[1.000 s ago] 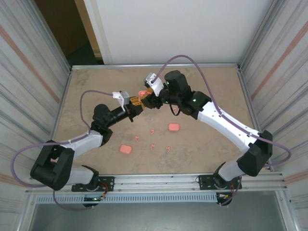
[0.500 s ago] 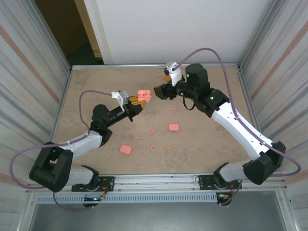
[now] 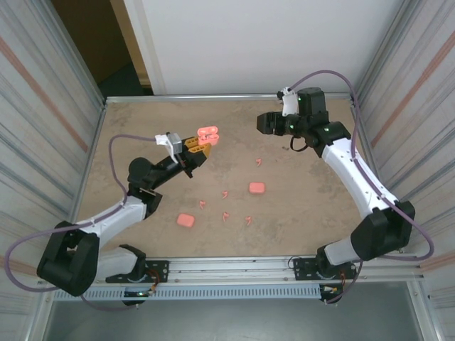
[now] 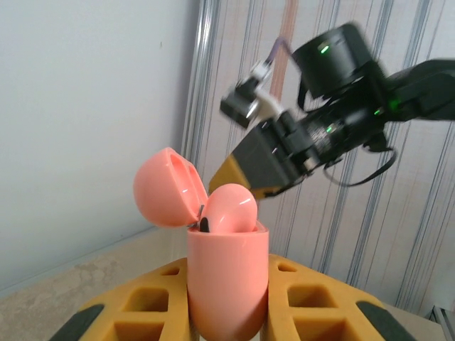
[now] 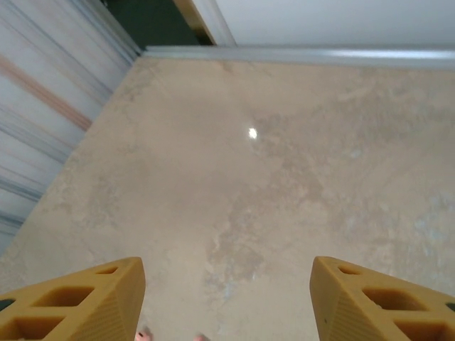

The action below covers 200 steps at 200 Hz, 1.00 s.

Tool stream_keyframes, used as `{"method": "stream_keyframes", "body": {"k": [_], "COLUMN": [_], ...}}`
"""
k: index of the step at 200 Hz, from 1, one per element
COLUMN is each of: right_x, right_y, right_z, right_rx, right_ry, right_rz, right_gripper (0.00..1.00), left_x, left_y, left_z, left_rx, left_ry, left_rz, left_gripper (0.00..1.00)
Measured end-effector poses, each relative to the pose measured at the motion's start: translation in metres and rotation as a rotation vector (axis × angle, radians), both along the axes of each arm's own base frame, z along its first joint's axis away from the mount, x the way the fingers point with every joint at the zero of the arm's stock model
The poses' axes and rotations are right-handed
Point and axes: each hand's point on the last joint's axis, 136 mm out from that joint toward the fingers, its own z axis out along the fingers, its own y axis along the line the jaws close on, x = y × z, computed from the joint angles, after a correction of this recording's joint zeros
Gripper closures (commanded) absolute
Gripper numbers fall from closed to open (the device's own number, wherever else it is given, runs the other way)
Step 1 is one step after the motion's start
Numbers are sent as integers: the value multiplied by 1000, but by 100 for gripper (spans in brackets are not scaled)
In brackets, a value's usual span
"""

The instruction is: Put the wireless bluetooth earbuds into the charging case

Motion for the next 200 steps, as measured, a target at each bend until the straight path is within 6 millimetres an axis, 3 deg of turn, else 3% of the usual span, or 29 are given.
{"method": "stream_keyframes", "body": {"k": [96, 162, 200], "right_x": [15, 18, 26], "right_y": [-12, -20, -20], "right_z": [-145, -205, -218], "right_rx": [-27, -64, -73], "right_ry": [468, 608, 636], "right_rz": [-52, -77, -85], "right_gripper": [49, 55, 58], "left_x": [-23, -28, -30], "left_y": [14, 16, 17], "left_z": [35, 35, 32], "left_rx": [-32, 6, 26], "left_ry": [-93, -100, -99], "left_rz": [24, 38, 44], "left_gripper": [100, 100, 100]}}
